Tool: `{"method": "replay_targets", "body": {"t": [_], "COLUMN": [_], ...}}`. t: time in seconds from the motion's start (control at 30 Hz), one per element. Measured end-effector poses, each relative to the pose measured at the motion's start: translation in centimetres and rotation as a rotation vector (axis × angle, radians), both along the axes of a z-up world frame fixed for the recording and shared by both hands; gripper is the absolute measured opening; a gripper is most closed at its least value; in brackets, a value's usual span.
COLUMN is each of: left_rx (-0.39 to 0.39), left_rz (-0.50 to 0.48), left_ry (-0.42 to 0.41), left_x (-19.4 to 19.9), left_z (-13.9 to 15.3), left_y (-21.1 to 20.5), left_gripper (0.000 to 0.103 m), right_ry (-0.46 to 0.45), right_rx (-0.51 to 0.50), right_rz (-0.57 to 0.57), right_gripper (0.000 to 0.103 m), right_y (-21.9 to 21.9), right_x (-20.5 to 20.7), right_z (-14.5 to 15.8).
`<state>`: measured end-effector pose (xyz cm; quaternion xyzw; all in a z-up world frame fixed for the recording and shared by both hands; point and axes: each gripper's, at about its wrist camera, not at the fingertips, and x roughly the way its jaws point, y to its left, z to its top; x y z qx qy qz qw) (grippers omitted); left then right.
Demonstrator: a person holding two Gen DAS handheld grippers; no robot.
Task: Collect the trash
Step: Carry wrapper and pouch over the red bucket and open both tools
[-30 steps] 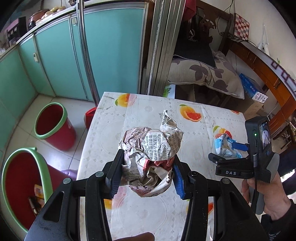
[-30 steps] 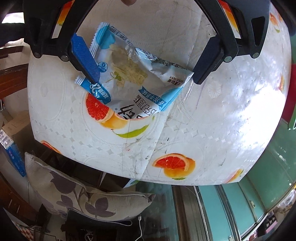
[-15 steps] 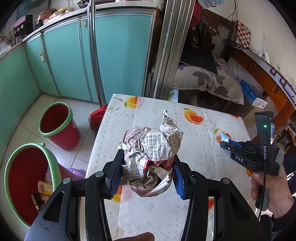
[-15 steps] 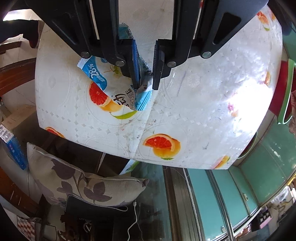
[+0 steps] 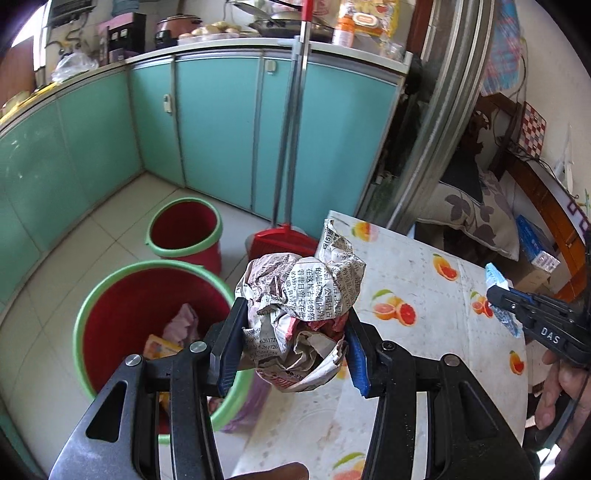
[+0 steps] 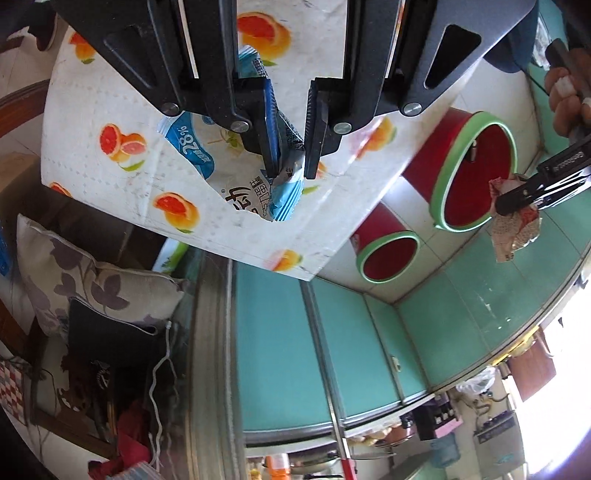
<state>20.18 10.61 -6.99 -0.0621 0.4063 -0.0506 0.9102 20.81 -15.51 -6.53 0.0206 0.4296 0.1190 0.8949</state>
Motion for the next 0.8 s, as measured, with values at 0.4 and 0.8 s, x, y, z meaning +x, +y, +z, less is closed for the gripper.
{"method": "replay_targets", "body": {"t": [0.4, 0.8], "left_rx": [0.028, -0.103], "left_rz": [0.167, 0.204], "left_ry": [0.077, 0.107], "left_x": [0.0, -0.5], "left_z": [-2.6, -4.5], "left_y": [11.1, 16.2], "left_gripper": [0.049, 0.090], "right_ry": [-0.056, -0.051], "right_rx": [0.038, 0.035], "right_rz": [0.216, 0.338], "right_gripper": [0.011, 0.011], "right_y": [15.4, 24.5], "right_x": [0.2, 0.0], "right_z": [3.5, 3.3]}}
